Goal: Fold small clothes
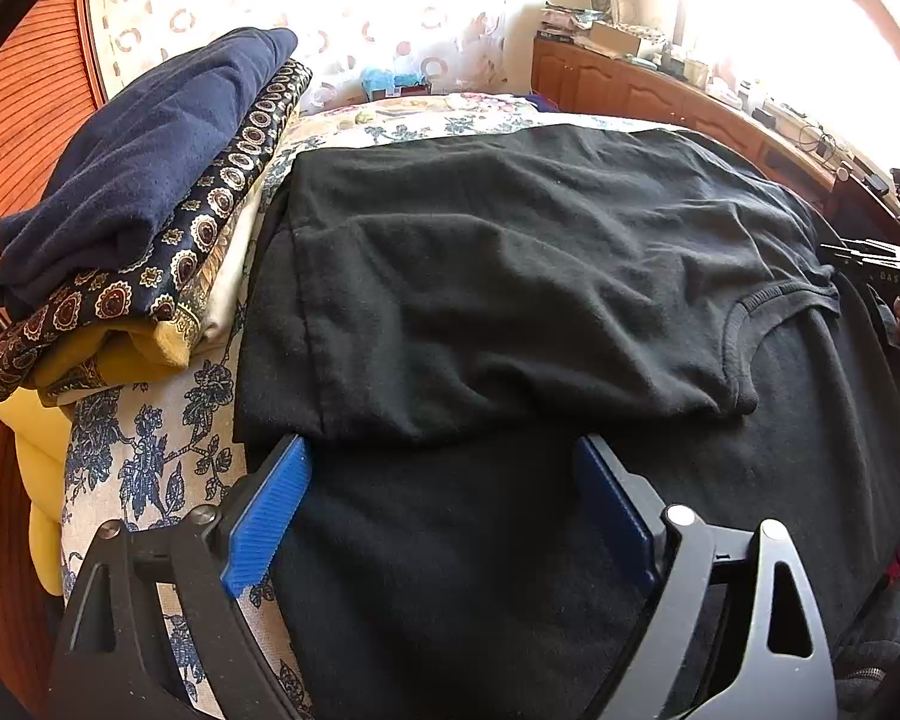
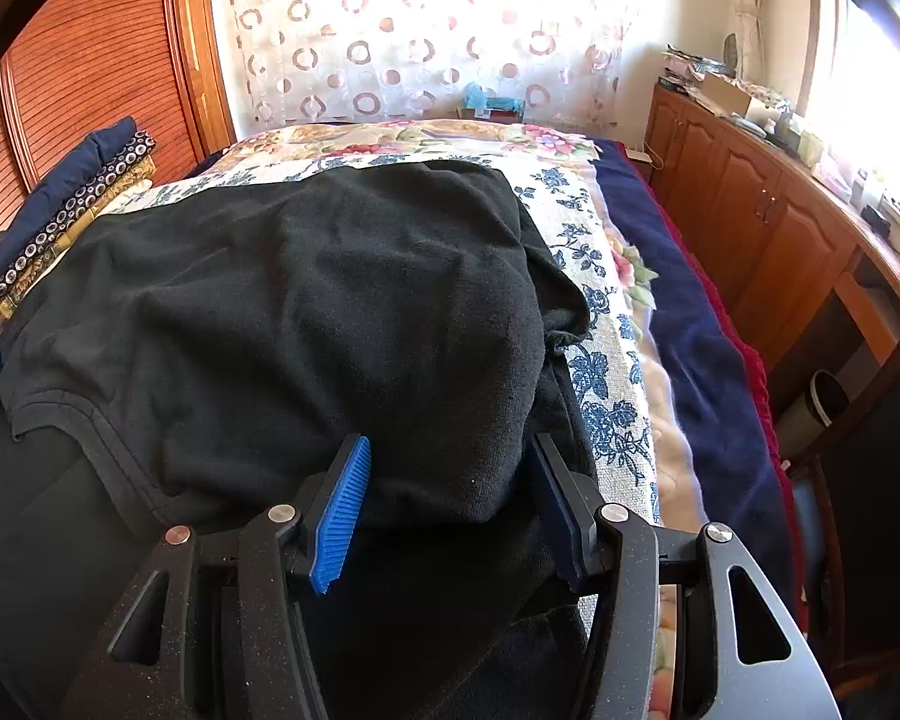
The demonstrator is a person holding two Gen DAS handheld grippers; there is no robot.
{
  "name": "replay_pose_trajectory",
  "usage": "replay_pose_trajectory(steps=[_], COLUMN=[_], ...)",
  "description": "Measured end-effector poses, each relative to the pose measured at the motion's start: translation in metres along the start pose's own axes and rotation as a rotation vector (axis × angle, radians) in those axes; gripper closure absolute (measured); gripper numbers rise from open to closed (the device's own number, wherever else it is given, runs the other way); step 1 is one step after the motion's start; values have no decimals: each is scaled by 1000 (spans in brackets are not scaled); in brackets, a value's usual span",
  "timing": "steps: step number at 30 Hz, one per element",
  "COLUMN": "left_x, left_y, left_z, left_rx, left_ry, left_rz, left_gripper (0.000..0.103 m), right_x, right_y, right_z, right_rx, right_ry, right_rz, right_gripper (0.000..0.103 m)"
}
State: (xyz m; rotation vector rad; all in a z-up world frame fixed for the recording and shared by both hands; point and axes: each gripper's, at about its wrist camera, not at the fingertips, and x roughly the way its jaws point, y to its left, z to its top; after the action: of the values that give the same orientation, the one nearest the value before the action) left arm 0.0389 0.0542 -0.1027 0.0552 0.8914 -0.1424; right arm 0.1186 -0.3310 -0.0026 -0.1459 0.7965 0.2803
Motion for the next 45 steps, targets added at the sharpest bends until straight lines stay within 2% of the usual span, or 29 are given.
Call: replay_pose_trajectory(steps=[4, 7, 9, 11, 13, 21, 23, 25, 31, 38, 40, 43, 45], left_x=[-5, -17, -24, -27, -26, -4, -6, -10, -18, -18, -17, -16, -13], left_y=[6, 24, 36, 45, 53, 59, 55, 51, 43, 39, 35, 29, 29], left_z=[-1, -1, 0, 1, 2, 7, 7, 9, 16, 21, 20, 18, 17], left_rx=[-37, -128, -187, -218, -242, -245, -231, -215, -176, -154, -126, -75, -73], left_ry=[0, -54, -85, -100, -98, -44, -53, -74, -113, -116, -113, -85, -65], left_rz=[1, -56, -71, -64, -49, -23, -24, -40, -27, -3, -6, 49, 59], left_gripper=[14, 20, 26, 39, 43, 54, 67, 72, 73, 73, 73, 73, 73], right_x=[-4, -6, -3, 9, 12, 11, 11, 11, 11, 11, 11, 11, 11], right_y=[-2, -4, -3, 4, 4, 4, 4, 4, 4, 4, 4, 4, 4], right_z=[2, 3, 1, -5, -7, -7, -7, -7, -7, -8, -8, -8, -8], right_rx=[-1, -1, -2, -4, -4, -5, -6, -6, -7, -8, -9, -9, -9], right_ry=[0, 0, 0, 0, -1, -1, -1, -1, -1, -1, -2, -2, -2], right_rz=[0, 0, -1, -3, -2, -1, -1, -1, 0, 1, 1, 1, 1], right_gripper=[47, 47, 47, 47, 47, 47, 47, 47, 47, 47, 47, 47, 47])
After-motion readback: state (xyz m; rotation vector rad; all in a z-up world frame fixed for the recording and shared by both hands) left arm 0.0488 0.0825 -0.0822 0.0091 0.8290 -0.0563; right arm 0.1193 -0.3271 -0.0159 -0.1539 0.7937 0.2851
